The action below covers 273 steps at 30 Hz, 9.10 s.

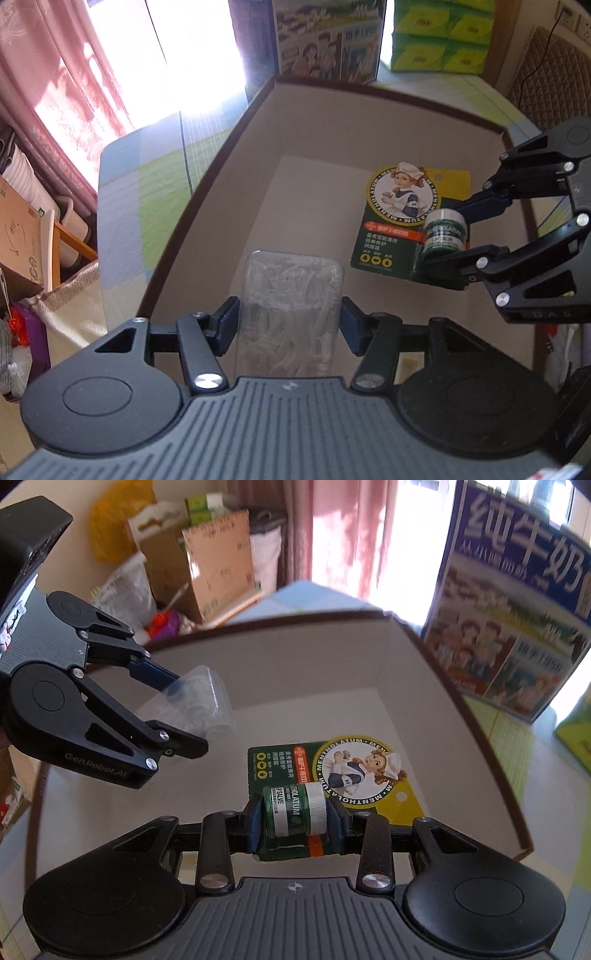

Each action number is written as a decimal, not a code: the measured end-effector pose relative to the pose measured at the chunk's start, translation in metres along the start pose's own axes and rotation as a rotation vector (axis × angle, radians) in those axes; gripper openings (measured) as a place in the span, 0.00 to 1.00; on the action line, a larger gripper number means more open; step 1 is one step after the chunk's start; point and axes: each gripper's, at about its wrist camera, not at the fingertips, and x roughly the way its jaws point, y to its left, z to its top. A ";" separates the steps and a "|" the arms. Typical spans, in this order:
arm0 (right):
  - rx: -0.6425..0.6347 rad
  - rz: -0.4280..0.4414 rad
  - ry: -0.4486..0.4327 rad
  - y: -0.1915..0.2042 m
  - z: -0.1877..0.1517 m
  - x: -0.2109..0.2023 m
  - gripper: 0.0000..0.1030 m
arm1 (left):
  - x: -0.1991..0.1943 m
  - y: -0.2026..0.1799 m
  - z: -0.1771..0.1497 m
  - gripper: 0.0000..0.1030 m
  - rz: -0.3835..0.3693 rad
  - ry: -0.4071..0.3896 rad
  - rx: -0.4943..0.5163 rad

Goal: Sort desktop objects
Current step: 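Carry the floss box and green card into the brown box and open both tools, then withdraw both tools from the brown box, then move the left tool down toward the purple tube on the table, then grasp the purple tube with the left tool, then grasp the yellow snack bag with the right tool while the left tool holds the tube, then carry the purple tube and yellow bag over the brown box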

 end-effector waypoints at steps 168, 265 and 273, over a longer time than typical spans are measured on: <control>-0.048 0.100 -0.030 -0.086 -0.271 -0.170 0.84 | -0.129 -0.243 -0.152 0.26 0.083 -0.034 -0.275; -0.211 0.130 -0.283 -0.022 0.002 -0.096 0.19 | -0.096 -0.059 -0.004 0.26 0.092 -0.241 -0.216; -0.114 0.064 -0.220 -0.048 0.025 -0.049 0.19 | -0.046 -0.043 0.031 0.26 0.072 -0.192 -0.223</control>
